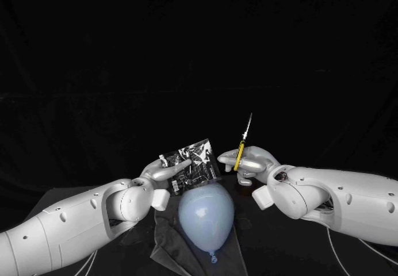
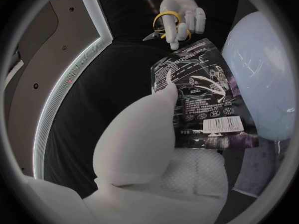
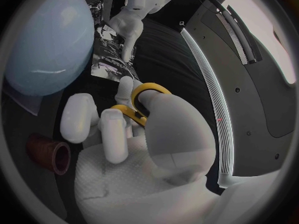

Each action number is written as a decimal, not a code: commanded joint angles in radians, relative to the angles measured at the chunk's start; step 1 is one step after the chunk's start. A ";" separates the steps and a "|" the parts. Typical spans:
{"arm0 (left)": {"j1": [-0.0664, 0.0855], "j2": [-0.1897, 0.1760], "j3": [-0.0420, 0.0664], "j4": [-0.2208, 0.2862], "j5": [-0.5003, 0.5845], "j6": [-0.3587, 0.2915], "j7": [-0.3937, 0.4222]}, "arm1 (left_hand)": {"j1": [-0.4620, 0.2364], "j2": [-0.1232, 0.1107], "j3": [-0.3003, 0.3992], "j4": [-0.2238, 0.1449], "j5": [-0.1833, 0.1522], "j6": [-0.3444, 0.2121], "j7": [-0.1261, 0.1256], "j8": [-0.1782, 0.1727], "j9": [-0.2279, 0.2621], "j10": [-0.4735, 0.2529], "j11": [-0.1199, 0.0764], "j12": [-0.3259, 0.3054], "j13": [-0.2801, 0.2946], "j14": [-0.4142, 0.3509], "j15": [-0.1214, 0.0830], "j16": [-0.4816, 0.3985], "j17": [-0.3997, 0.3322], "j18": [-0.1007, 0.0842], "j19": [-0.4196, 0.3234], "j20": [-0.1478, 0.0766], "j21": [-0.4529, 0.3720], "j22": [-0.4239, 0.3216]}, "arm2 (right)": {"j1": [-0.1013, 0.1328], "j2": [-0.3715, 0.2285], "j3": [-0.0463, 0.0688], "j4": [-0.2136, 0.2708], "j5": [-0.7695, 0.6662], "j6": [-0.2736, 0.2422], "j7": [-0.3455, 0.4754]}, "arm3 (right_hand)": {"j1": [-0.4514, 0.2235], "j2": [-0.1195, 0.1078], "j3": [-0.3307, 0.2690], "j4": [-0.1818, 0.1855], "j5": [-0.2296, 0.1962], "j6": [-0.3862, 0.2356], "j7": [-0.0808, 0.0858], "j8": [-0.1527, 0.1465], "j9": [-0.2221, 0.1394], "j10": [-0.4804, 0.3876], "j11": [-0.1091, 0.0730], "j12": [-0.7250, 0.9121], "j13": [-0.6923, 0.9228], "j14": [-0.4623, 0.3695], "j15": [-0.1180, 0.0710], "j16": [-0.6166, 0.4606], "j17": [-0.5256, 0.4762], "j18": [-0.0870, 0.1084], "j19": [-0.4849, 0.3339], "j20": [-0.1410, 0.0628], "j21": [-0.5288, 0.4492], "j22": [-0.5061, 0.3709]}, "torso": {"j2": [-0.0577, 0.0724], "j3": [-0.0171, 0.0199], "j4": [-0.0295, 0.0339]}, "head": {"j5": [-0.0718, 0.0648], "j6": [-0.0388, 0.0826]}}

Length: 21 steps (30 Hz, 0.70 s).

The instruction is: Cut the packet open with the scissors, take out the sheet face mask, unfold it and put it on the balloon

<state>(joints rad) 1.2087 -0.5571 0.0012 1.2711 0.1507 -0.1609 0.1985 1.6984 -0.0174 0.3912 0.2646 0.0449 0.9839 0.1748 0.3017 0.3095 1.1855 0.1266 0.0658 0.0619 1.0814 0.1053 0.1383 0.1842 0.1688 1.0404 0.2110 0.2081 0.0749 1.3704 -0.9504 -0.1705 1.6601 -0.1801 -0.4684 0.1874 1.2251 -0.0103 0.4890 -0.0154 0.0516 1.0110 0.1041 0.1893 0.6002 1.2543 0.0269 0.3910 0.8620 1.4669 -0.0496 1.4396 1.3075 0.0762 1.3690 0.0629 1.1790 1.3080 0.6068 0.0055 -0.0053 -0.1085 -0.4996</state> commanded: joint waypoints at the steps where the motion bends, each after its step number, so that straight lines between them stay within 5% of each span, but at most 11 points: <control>1: 0.016 0.015 0.003 -0.008 0.001 -0.030 0.002 | -0.017 -0.007 0.020 -0.005 0.005 -0.002 -0.003 0.010 0.055 0.008 0.000 -0.004 0.000 0.007 -0.001 0.001 0.002 0.015 0.007 -0.002 0.005 0.001 | 0.002 -0.028 0.000 0.012 0.027 0.016 0.066 | 0.021 0.011 0.016 -0.006 -0.002 -0.001 -0.007 -0.003 0.005 0.101 -0.013 -0.025 -0.030 0.057 -0.001 0.009 0.074 0.002 0.018 -0.002 0.020 0.143 | 0.000 -0.0005 -0.0008 | -0.011 -0.001; 10: 0.055 0.051 0.004 -0.037 0.004 -0.024 -0.022 | -0.046 -0.019 0.059 -0.019 0.005 -0.006 -0.003 0.020 0.071 0.016 -0.002 -0.003 0.001 0.016 -0.003 0.000 0.005 0.015 0.013 -0.005 0.011 0.001 | -0.004 -0.128 -0.020 0.043 0.047 0.062 0.069 | 0.003 -0.012 0.017 -0.011 -0.003 0.007 -0.009 -0.004 0.020 0.123 -0.013 -0.127 -0.136 0.061 -0.002 0.010 0.077 -0.001 0.029 -0.004 0.032 0.149 | -0.001 0.0040 -0.0074 | -0.023 -0.012; 16: 0.065 0.081 0.005 -0.049 -0.002 -0.023 -0.047 | -0.062 -0.024 0.078 -0.028 0.005 -0.009 -0.002 0.026 0.081 0.022 -0.002 -0.003 0.001 0.023 -0.005 0.000 0.007 0.016 0.025 -0.010 0.019 0.003 | -0.056 -0.180 -0.033 0.073 0.037 0.091 0.055 | 0.001 -0.018 0.017 -0.010 -0.003 0.021 -0.015 -0.001 0.025 0.149 -0.018 -0.154 -0.171 0.061 -0.005 0.007 0.073 -0.003 0.035 -0.006 0.041 0.152 | -0.004 0.0132 -0.0175 | -0.039 -0.031; 21: 0.072 0.117 0.005 -0.071 -0.020 -0.017 -0.084 | -0.087 -0.029 0.103 -0.040 0.005 -0.016 -0.002 0.033 0.097 0.029 -0.004 -0.003 0.001 0.041 -0.012 0.004 0.011 0.016 0.055 -0.021 0.035 0.007 | -0.112 -0.213 -0.039 0.105 -0.010 0.102 0.045 | 0.002 -0.022 0.017 -0.012 -0.003 0.026 -0.018 0.000 0.028 0.165 -0.021 -0.161 -0.184 0.060 -0.008 0.002 0.065 -0.005 0.040 -0.008 0.049 0.155 | -0.005 0.0136 -0.0185 | -0.060 -0.048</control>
<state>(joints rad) 1.2773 -0.4484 0.0045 1.2050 0.1473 -0.1841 0.1504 1.6202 -0.0462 0.4881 0.2228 0.0456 0.9750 0.1736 0.3298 0.3095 1.2068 0.1197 0.0656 0.0619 1.1155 0.0930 0.1382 0.1943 0.1702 1.0892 0.1883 0.2391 0.0805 1.2674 -1.1594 -0.2099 1.7552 -0.1478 -0.4107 0.2298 1.2275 -0.0249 0.5050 -0.0260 0.0516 1.0302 0.0843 0.1852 0.6264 1.2983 0.0382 0.2348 0.6783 1.4668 -0.0497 1.4465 1.3080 0.0756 1.4021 0.0540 1.2254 1.3079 0.6030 0.0168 -0.0210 -0.1598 -0.5395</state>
